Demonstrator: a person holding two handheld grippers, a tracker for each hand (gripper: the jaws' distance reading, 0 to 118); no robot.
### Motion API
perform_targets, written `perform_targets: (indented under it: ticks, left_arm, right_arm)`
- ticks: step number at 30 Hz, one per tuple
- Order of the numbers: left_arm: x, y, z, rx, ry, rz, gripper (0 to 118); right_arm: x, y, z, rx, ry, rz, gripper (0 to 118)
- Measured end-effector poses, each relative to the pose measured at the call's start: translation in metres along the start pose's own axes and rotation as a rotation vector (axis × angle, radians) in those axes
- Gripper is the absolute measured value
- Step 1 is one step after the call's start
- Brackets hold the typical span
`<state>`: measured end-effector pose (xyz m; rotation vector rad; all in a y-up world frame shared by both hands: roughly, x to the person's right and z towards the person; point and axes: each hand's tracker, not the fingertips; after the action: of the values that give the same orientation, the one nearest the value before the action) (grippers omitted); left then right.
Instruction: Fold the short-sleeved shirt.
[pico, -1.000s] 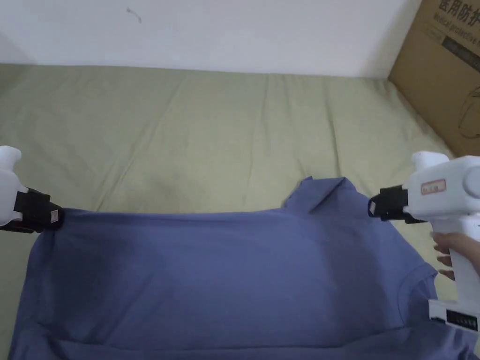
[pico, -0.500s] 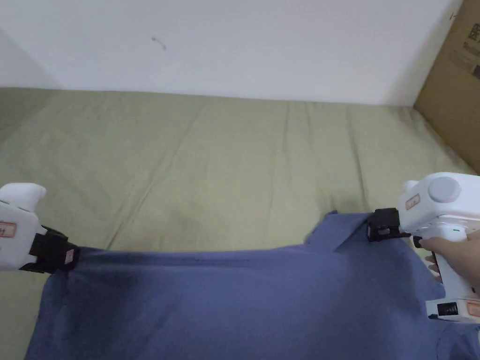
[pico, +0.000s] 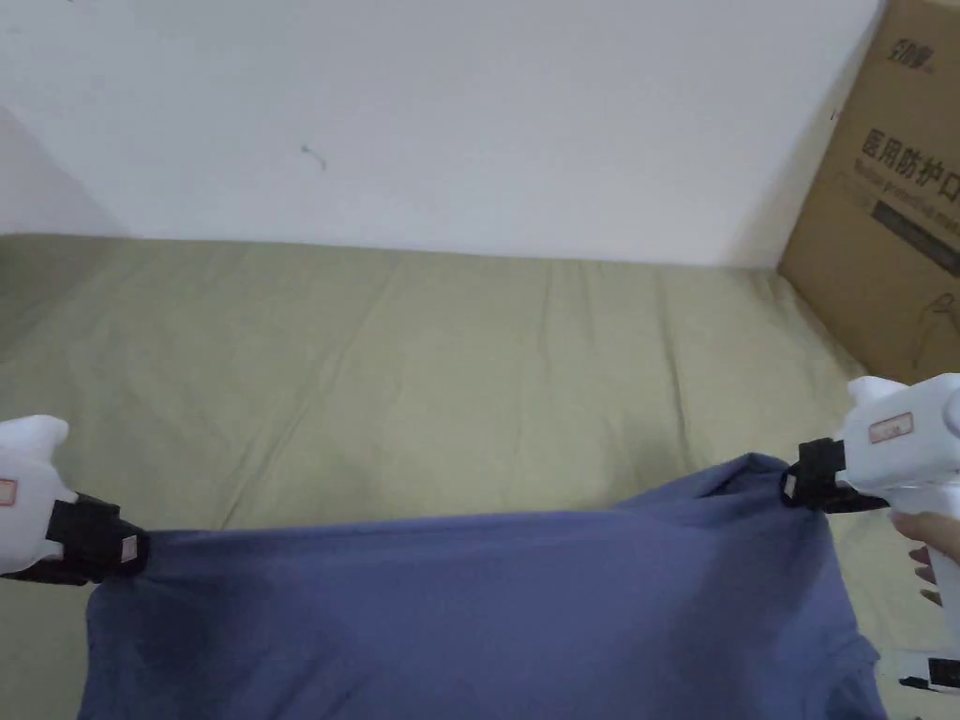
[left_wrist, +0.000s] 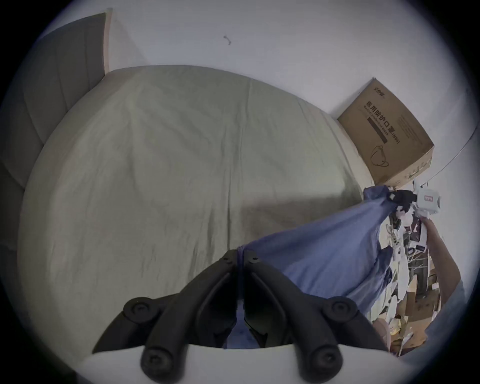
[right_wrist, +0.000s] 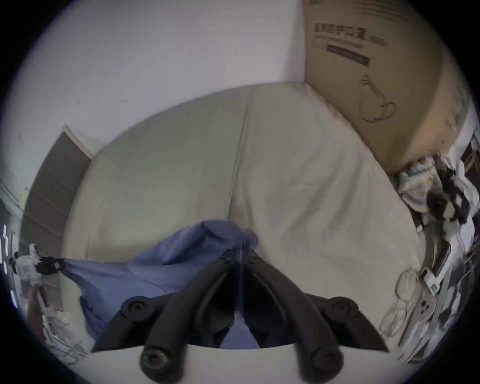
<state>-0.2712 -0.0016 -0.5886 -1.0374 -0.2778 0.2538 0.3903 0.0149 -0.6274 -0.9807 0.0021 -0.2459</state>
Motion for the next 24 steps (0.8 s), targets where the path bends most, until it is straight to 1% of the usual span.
perform_targets:
  ticks: [2, 4, 6, 10, 13, 15, 17, 20, 22, 24]
  left_arm:
    - [0.005, -0.004, 0.017, 0.018, -0.014, -0.002, 2]
    - [0.010, -0.011, 0.034, 0.031, -0.038, -0.002, 2]
    - [0.016, -0.019, 0.048, 0.032, -0.052, -0.012, 2]
    - [0.027, -0.045, 0.066, 0.017, -0.055, -0.081, 2]
    - [0.028, -0.070, 0.071, -0.012, -0.051, -0.126, 2]
    - [0.026, -0.088, 0.068, -0.032, -0.056, -0.141, 2]
    - [0.022, -0.109, 0.062, -0.069, -0.057, -0.141, 2]
    - [0.017, -0.141, 0.050, -0.126, -0.044, -0.144, 2]
    - [0.014, -0.160, 0.040, -0.146, -0.012, -0.149, 2]
    - [0.008, -0.176, 0.032, -0.170, -0.020, -0.111, 2]
  right_arm:
    - [0.012, -0.014, 0.034, 0.010, 0.043, -0.043, 6]
    - [0.021, -0.031, 0.063, 0.015, 0.066, -0.069, 6]
    - [0.027, -0.053, 0.087, 0.017, 0.068, -0.067, 6]
    - [0.035, -0.105, 0.114, -0.006, 0.067, -0.061, 6]
    - [0.047, -0.147, 0.113, -0.048, 0.064, -0.079, 6]
    - [0.055, -0.173, 0.106, -0.081, 0.059, -0.114, 6]
    - [0.061, -0.198, 0.098, -0.110, 0.055, -0.150, 6]
    - [0.069, -0.229, 0.086, -0.154, 0.039, -0.174, 6]
    - [0.072, -0.243, 0.079, -0.181, 0.028, -0.184, 6]
    - [0.074, -0.251, 0.075, -0.187, 0.007, -0.185, 6]
